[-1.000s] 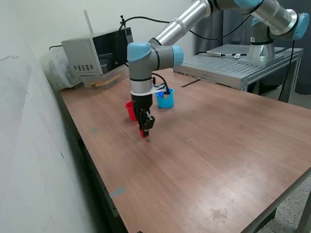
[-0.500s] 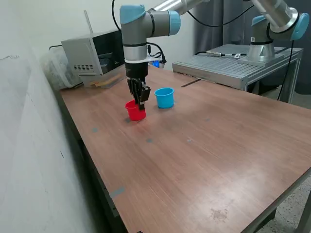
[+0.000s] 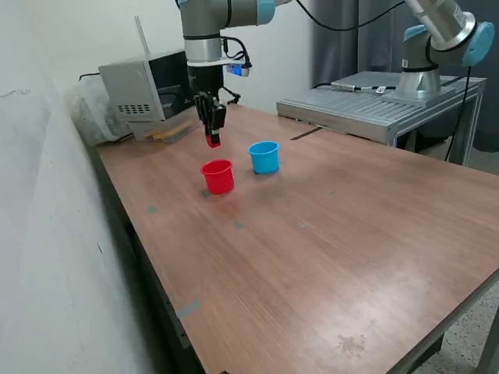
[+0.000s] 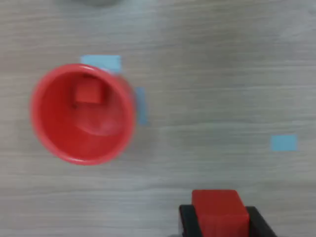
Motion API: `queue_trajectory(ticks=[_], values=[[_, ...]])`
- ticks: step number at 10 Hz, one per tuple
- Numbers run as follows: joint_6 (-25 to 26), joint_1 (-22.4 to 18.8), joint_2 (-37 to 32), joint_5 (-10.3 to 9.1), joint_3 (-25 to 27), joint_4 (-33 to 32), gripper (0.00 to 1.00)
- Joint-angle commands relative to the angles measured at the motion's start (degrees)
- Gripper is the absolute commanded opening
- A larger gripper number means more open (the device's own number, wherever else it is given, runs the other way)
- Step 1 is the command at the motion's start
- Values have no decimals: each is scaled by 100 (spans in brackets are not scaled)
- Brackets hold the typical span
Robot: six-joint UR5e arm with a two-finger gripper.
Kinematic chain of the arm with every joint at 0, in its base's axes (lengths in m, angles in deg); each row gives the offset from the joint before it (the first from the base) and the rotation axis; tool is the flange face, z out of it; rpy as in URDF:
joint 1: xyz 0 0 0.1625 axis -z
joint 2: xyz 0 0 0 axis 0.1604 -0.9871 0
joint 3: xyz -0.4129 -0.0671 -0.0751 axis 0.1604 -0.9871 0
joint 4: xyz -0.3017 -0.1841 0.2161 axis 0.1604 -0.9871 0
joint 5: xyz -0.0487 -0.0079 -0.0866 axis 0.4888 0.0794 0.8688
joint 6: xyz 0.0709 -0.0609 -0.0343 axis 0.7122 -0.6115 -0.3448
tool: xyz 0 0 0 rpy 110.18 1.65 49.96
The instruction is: Place red objects in the red bin, and blue objects in the blue bin.
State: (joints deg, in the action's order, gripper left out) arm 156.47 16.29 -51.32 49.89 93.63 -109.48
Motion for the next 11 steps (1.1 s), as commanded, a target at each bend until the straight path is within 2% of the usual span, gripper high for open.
queue_trajectory(ticks=[1, 7, 11], values=[[-196, 540, 26, 98, 34, 53, 0], [-188, 656, 106, 64, 780, -201, 0], [-206, 621, 193, 55, 949, -421, 0]])
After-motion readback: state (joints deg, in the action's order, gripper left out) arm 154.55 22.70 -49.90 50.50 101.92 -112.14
